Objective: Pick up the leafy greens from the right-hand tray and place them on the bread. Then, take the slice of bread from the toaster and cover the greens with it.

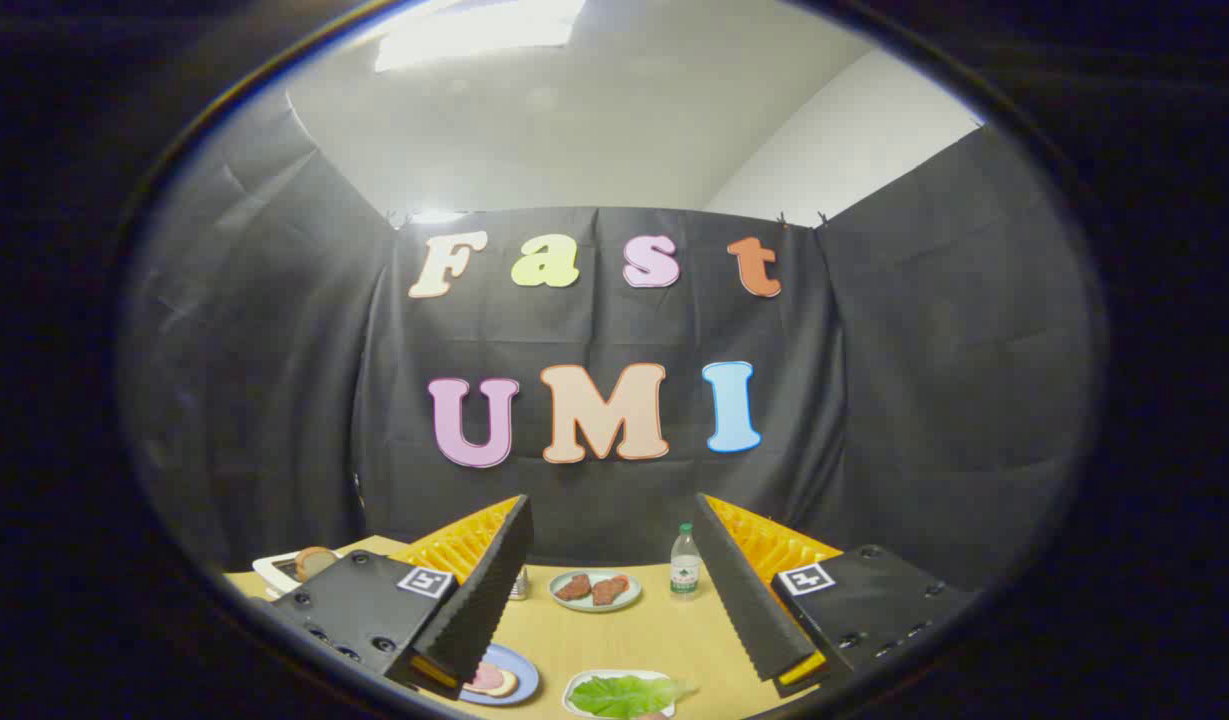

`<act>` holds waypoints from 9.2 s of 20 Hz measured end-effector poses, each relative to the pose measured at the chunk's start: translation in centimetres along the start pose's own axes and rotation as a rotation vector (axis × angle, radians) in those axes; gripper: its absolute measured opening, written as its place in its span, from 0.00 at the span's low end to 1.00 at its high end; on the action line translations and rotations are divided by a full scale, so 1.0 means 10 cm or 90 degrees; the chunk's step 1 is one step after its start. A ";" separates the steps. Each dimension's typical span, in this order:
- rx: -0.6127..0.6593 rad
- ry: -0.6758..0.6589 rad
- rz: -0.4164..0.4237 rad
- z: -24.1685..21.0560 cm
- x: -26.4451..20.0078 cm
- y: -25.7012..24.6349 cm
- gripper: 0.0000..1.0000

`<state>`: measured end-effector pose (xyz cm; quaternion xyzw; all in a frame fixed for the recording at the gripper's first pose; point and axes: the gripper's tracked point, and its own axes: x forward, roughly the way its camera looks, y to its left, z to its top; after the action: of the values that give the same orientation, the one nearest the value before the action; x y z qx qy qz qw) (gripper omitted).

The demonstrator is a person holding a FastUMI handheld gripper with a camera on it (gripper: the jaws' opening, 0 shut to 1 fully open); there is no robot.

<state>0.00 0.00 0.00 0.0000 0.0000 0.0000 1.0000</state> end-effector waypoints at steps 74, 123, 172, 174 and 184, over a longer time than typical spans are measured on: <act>-0.274 0.476 0.531 -2.94 0.37 0.06 1.00; -0.268 0.762 0.509 -4.12 -0.20 -0.11 0.12; -0.220 0.683 0.631 -3.61 -0.33 2.23 0.17; -0.233 0.682 0.629 -3.65 -0.29 2.21 0.23; -0.247 0.666 0.597 -3.68 -0.17 2.17 0.75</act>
<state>-1.73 21.70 -36.83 -0.1774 0.4782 0.4286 0.7457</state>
